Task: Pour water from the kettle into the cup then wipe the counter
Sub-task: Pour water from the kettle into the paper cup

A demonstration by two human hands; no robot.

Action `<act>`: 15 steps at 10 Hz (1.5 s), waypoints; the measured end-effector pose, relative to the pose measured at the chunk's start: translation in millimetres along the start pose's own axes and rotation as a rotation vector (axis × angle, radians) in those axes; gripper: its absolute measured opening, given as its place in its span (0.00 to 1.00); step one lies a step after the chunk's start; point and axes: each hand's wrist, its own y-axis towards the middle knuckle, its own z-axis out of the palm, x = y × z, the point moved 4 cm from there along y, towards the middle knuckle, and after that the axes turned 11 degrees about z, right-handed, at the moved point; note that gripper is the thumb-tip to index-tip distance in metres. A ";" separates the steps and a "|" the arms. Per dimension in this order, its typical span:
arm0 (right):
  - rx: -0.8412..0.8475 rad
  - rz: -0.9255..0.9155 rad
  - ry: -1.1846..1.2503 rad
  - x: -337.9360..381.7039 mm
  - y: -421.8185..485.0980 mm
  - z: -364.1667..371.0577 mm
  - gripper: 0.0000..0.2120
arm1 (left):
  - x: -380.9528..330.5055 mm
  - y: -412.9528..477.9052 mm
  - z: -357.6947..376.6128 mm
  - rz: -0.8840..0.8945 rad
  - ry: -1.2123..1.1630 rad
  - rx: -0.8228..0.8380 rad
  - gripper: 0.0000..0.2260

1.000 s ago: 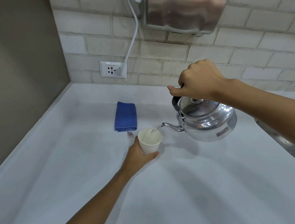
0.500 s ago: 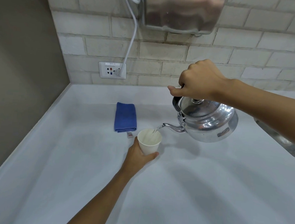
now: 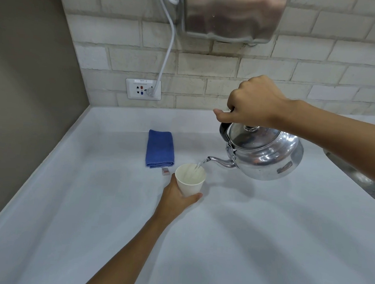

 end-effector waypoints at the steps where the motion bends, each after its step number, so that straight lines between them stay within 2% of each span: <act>1: 0.002 -0.003 0.000 0.3 -0.2 0.1 0.29 | 1.1 0.1 0.3 -0.005 -0.002 0.001 0.37; 15: 0.011 -0.014 -0.022 1.0 -1.1 0.7 0.29 | -0.8 -0.7 0.6 -0.024 0.006 0.007 0.37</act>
